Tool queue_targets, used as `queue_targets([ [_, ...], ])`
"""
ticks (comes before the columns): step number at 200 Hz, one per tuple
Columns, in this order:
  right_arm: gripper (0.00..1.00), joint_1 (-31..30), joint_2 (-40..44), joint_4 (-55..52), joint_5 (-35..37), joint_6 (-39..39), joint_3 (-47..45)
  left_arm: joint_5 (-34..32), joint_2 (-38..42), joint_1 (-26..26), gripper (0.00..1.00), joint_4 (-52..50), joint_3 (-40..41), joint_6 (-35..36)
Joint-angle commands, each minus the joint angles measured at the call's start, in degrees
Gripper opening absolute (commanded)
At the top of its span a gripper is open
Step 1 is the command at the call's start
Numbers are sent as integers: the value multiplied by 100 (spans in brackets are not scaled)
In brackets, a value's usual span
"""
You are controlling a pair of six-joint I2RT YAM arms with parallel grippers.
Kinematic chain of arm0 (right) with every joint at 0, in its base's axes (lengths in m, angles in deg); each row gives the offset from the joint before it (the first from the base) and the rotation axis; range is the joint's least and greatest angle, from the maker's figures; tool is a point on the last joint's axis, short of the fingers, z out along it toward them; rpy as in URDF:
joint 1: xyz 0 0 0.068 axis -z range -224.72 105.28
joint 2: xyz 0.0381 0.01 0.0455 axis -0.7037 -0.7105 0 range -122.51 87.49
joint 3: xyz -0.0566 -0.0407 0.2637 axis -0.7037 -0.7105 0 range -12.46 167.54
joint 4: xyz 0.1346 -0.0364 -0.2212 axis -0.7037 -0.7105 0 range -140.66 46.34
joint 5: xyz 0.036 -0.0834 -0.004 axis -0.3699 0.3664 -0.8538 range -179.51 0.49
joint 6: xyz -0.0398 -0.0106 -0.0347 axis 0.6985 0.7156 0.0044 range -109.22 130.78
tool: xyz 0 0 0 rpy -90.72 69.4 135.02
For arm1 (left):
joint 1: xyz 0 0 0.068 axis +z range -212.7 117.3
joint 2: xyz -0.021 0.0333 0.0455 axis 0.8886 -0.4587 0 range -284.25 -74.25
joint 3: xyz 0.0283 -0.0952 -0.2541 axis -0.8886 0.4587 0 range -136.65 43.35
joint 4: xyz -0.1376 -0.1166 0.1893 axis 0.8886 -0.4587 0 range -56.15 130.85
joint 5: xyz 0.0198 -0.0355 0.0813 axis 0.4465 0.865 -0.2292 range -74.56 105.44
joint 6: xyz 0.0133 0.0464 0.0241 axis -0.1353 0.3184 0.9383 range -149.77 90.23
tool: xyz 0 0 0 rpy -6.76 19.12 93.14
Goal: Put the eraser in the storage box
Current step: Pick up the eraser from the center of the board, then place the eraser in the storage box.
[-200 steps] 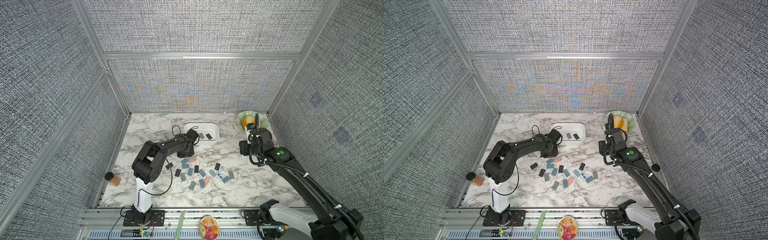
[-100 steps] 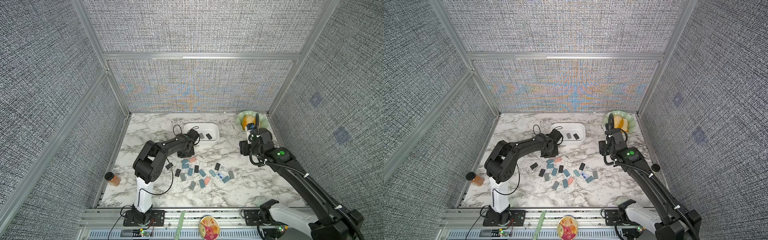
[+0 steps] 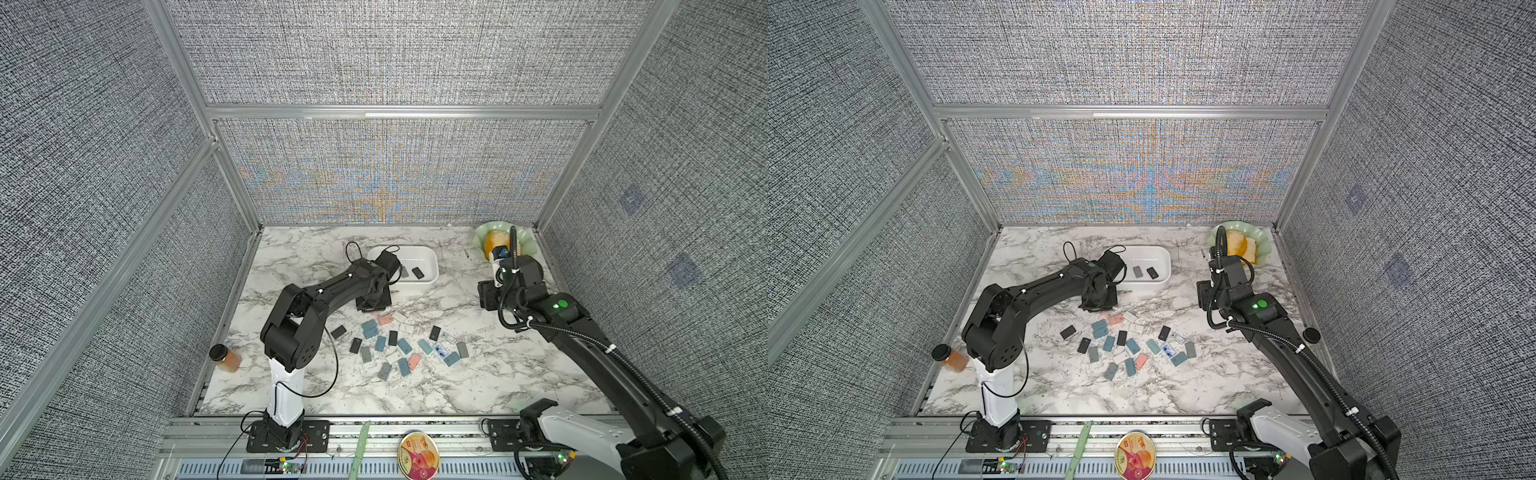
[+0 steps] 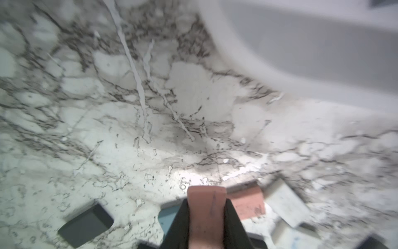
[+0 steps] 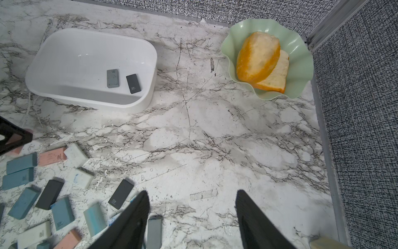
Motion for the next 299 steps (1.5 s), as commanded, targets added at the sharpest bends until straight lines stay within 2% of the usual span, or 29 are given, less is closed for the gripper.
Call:
queue_targets([
  [1,67,3,-19,79,32,-25,33,-209,121,12,24,-232,-290,12],
  [34,67,3,-88,72,25,-26,49,-649,-24,21,24,-491,-1173,181],
  [65,67,4,-89,30,53,-10,83,-1061,-636,47,24,-856,-2286,410],
  [125,67,38,-27,-178,249,25,153,-1050,-1900,267,24,-856,-3894,779],
  [210,67,54,-26,-245,324,-85,207,-887,-2680,443,25,336,-3874,1023],
  [299,67,57,-45,-236,291,-98,259,-675,-3179,474,31,681,-3889,997],
])
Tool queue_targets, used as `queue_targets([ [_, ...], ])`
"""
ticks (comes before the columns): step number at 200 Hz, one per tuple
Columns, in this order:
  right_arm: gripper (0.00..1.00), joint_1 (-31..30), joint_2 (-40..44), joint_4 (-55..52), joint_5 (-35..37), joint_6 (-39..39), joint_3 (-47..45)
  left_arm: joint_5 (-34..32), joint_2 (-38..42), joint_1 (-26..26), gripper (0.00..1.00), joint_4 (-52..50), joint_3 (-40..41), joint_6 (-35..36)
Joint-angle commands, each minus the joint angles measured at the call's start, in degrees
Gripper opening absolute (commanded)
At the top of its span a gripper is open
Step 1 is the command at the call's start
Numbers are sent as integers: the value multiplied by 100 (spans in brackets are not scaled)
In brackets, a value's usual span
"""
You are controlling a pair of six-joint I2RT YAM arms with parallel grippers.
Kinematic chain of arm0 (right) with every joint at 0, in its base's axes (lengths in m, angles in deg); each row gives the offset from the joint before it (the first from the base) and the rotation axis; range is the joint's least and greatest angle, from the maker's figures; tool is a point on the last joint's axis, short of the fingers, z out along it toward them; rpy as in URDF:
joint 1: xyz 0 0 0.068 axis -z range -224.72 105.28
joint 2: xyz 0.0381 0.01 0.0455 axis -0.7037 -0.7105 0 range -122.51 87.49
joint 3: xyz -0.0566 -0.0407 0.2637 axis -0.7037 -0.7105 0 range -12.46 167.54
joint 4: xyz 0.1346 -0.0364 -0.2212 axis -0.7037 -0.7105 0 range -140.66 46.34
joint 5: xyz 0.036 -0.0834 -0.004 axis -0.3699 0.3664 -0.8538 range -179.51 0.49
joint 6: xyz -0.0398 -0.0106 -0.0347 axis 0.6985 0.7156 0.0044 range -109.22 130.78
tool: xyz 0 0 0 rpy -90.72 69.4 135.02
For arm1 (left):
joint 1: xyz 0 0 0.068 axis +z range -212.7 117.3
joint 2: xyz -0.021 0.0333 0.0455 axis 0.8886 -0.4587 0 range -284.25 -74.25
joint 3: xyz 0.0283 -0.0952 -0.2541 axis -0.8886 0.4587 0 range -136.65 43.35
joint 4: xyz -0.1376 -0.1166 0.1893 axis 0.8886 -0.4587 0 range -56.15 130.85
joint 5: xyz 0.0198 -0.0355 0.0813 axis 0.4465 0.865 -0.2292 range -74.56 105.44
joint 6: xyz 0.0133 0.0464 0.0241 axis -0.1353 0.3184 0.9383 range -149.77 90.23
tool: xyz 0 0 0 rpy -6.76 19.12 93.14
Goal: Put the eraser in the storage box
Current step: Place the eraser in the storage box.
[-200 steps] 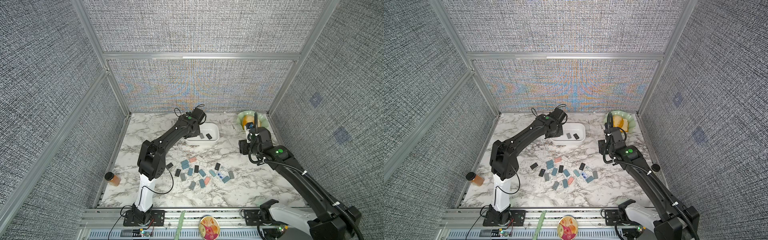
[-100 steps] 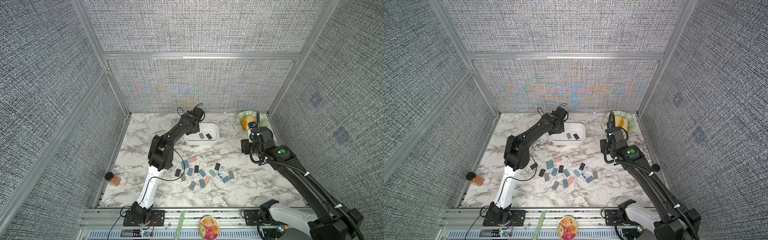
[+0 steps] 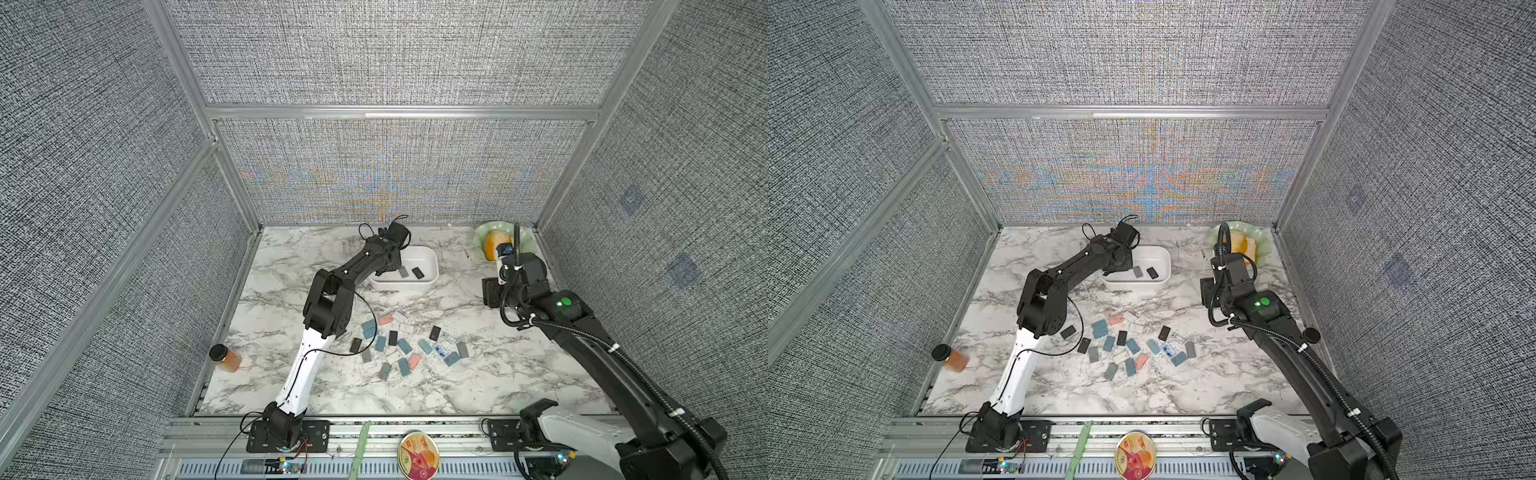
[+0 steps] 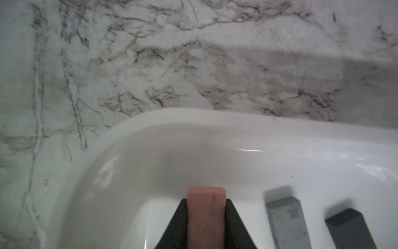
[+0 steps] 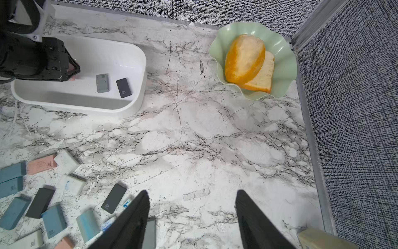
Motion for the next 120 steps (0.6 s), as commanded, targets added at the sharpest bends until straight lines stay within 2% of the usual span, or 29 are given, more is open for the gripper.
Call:
queue_targets([
  [1,67,-11,-21,-37,55,-52,65,149,-89,17,32,171,-17,5],
  [64,67,-9,-70,-28,32,-34,119,172,-113,31,47,182,-24,-13],
  [120,67,-7,-105,-72,-131,-69,76,246,342,45,51,181,-38,-13],
])
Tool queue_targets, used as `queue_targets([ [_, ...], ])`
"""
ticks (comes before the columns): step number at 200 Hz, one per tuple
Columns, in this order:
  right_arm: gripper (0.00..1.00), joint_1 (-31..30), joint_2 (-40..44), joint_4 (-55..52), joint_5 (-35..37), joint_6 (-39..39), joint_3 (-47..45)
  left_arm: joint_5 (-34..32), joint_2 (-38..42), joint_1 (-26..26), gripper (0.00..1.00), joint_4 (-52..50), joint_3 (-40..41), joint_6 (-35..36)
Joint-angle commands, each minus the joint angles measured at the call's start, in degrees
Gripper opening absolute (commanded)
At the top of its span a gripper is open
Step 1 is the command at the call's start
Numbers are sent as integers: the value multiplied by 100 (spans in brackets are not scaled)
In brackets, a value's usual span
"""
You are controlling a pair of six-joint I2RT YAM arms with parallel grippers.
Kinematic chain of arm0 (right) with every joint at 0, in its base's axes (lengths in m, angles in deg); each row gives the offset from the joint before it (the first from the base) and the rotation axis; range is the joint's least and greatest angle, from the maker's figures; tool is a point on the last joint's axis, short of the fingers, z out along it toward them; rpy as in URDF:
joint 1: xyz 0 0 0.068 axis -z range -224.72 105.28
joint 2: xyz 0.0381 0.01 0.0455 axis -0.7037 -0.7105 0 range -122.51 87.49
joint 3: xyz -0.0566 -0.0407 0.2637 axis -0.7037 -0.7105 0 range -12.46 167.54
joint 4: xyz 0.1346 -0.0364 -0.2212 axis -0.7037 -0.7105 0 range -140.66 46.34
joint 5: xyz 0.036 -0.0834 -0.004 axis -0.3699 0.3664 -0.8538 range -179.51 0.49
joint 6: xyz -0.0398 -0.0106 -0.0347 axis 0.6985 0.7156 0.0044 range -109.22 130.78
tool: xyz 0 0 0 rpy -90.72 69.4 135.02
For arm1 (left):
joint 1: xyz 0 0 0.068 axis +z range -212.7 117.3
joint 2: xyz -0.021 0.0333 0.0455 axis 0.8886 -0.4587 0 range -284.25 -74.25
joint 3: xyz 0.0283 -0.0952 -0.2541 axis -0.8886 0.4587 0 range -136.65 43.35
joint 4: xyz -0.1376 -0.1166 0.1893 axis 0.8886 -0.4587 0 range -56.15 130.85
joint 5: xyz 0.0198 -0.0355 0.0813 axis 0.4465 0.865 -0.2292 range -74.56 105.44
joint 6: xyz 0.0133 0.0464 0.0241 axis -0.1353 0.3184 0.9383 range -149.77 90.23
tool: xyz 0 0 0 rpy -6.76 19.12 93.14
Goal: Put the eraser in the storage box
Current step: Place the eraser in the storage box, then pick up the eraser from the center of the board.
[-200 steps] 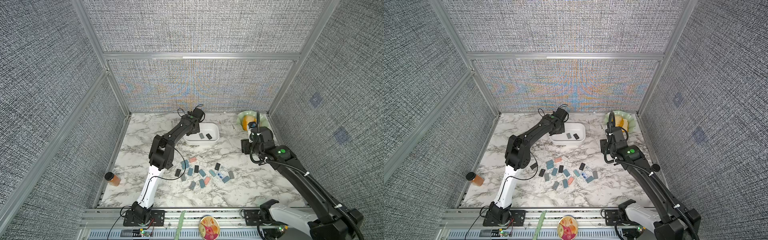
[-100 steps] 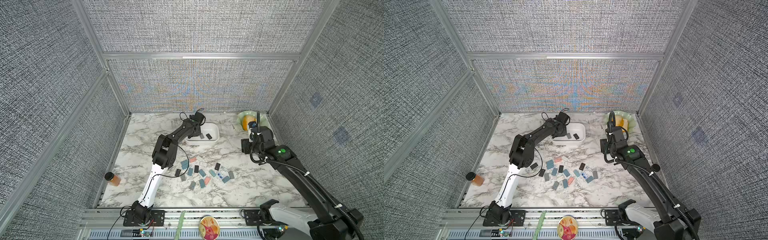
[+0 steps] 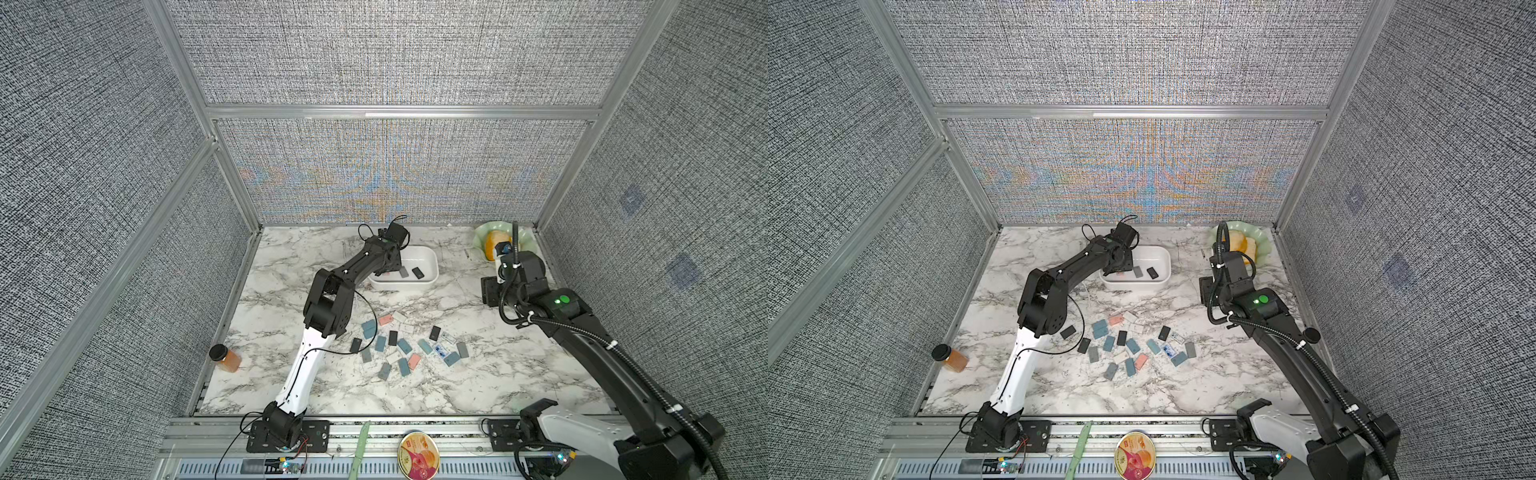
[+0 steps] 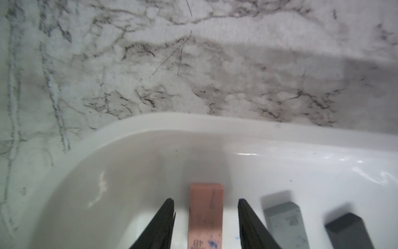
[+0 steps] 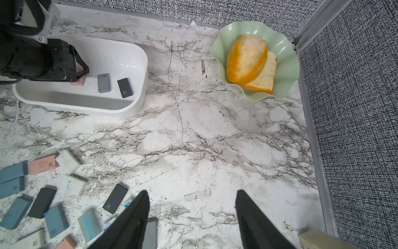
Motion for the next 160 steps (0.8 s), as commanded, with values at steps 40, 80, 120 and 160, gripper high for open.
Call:
queue_targets([
  [40,67,-7,55,-221,-406,-296,-196,345,814,-1,52,155,-33,102],
  [80,67,-31,97,-388,-965,-897,-625,745,1486,-9,51,314,253,99],
  [120,67,-316,125,-225,-1174,-1572,-1322,1168,2591,-24,52,1319,1550,125],
  [160,66,-573,49,-40,-1230,-1967,-1721,1292,3507,-77,51,1812,2501,244],
])
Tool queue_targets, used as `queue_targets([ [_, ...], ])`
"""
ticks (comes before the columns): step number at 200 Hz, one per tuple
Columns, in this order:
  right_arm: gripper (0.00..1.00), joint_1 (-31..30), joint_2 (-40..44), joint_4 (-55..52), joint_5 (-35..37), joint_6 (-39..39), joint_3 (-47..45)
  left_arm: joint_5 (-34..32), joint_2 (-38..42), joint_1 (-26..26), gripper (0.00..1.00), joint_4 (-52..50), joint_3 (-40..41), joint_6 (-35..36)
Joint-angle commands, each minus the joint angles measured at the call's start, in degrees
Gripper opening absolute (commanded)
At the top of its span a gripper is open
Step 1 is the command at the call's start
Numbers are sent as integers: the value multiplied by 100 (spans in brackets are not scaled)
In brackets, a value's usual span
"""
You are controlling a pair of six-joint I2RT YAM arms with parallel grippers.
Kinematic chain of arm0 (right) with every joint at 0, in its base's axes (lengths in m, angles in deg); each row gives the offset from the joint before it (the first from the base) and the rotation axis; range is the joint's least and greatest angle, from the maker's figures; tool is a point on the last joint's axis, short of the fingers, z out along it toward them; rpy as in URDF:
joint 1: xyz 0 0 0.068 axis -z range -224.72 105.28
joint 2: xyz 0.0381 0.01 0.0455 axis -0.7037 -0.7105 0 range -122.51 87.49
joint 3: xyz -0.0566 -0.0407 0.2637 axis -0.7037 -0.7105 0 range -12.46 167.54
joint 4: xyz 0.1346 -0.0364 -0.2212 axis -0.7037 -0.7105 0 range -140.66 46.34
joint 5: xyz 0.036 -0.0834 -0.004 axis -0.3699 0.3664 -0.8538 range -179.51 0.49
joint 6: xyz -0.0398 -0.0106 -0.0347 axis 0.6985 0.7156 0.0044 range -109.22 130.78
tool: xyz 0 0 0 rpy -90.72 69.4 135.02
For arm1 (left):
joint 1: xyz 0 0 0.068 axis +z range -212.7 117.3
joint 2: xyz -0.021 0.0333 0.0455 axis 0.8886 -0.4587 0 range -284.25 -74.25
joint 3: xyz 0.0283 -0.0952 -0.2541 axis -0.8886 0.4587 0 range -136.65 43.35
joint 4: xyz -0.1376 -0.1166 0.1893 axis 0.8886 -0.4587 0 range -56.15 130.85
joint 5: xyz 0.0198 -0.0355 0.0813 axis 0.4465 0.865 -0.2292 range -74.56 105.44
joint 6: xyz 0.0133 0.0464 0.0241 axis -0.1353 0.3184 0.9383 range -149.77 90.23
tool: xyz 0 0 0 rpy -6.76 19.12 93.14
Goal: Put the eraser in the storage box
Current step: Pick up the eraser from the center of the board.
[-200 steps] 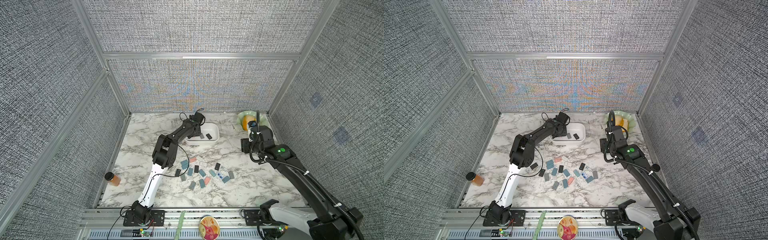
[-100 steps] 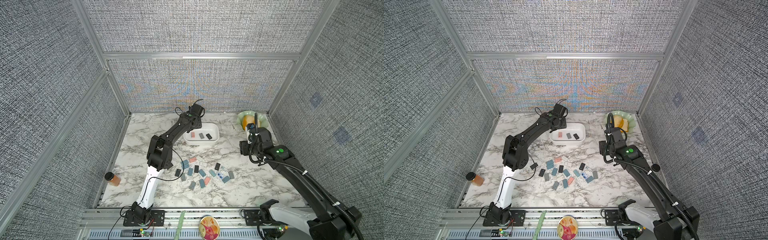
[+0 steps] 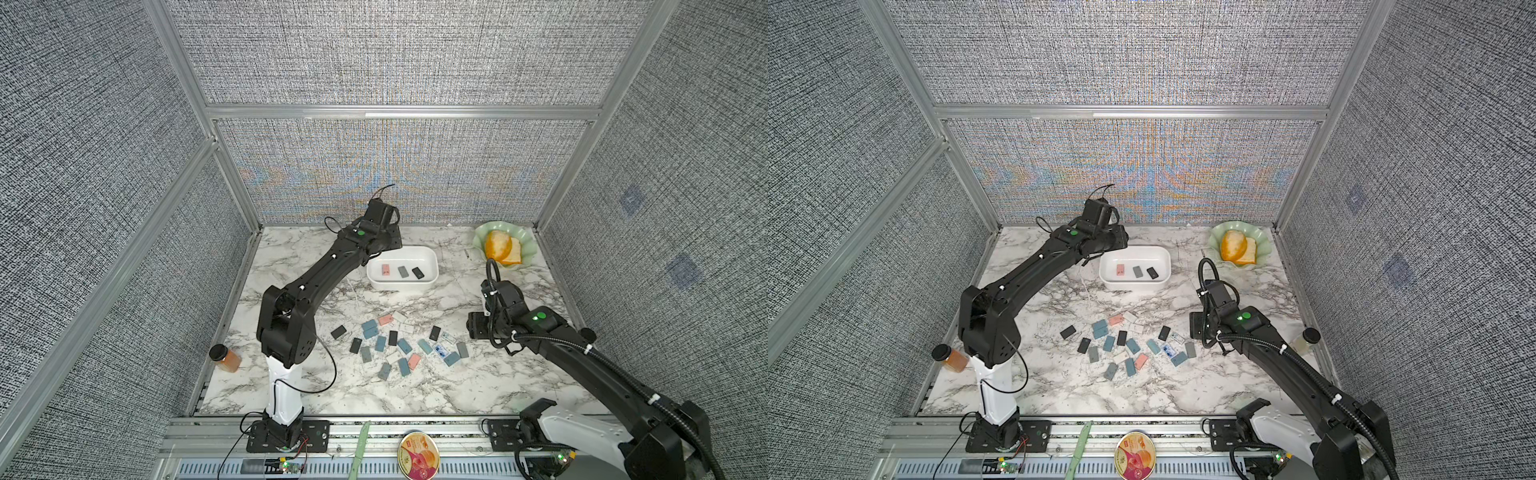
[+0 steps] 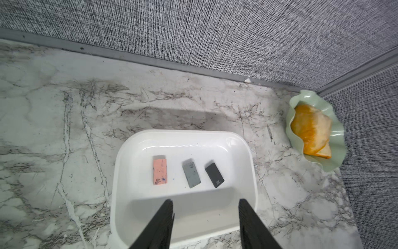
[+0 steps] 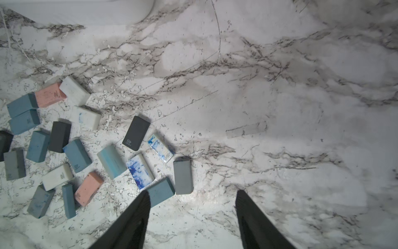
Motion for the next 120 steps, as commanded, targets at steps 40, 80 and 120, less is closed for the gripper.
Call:
queue_targets([
  [40,67,-272,-205,450,-237,-736,-488,364,1210,-88,51,1154,1522,237],
  [80,66,-358,-492,682,-219,-921,-699,365,1829,-116,50,1447,2357,186],
  [120,65,-421,-861,859,-119,-1000,-796,252,2244,-124,50,1478,2867,208],
])
